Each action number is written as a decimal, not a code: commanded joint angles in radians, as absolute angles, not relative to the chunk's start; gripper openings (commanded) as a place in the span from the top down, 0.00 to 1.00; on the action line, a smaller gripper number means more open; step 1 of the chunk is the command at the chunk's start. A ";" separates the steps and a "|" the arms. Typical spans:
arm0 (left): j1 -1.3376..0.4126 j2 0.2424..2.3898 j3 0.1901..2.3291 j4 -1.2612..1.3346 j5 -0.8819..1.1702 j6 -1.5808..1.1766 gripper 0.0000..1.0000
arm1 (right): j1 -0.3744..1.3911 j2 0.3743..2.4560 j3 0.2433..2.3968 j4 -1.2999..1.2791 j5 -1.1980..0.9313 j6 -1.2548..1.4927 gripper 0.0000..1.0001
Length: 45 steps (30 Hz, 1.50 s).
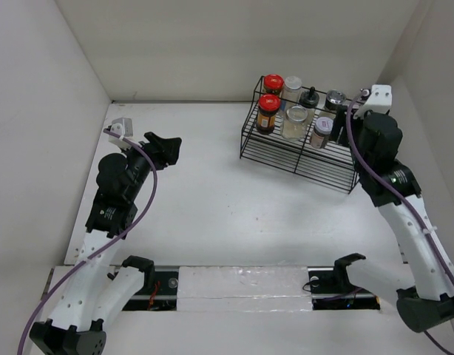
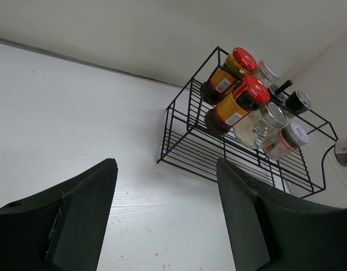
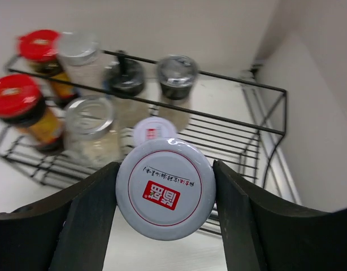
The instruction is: Organize the condiment bottles
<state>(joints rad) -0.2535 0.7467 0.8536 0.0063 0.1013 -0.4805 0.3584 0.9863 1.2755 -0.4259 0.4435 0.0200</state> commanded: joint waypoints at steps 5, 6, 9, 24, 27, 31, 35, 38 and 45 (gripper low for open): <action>-0.256 0.733 0.884 0.055 0.115 -0.477 0.33 | 0.118 1.084 1.312 -0.256 0.277 -0.006 0.48; -0.256 0.733 0.884 0.055 0.115 -0.477 0.33 | 0.076 1.095 1.312 -0.256 0.250 -0.006 0.48; -0.256 0.733 0.884 0.055 0.115 -0.477 0.33 | 0.019 1.130 1.282 -0.209 0.171 0.020 0.48; -0.256 0.784 0.884 0.055 0.124 -0.486 0.33 | -0.095 1.226 1.126 -0.112 0.054 0.089 0.42; -0.256 0.794 0.884 0.055 0.124 -0.486 0.32 | -0.104 1.216 1.115 -0.112 0.043 0.098 0.20; -0.256 0.795 0.884 0.046 0.124 -0.486 0.30 | -0.114 1.184 1.115 -0.112 0.034 0.098 0.03; -0.256 0.804 0.893 0.035 0.114 -0.486 0.08 | -0.114 1.085 1.134 -0.112 -0.011 0.098 0.01; -0.256 0.813 0.893 0.035 0.114 -0.486 0.00 | -0.086 1.014 1.134 -0.098 -0.064 0.109 0.01; -0.256 0.831 0.913 0.015 0.104 -0.486 0.00 | 0.093 0.867 1.033 0.095 -0.435 0.118 0.01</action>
<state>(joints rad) -0.2539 0.8394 0.8612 -0.0017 0.1043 -0.4873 0.0196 0.8715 1.0714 -0.0444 -0.2035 0.1078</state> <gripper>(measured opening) 0.997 0.990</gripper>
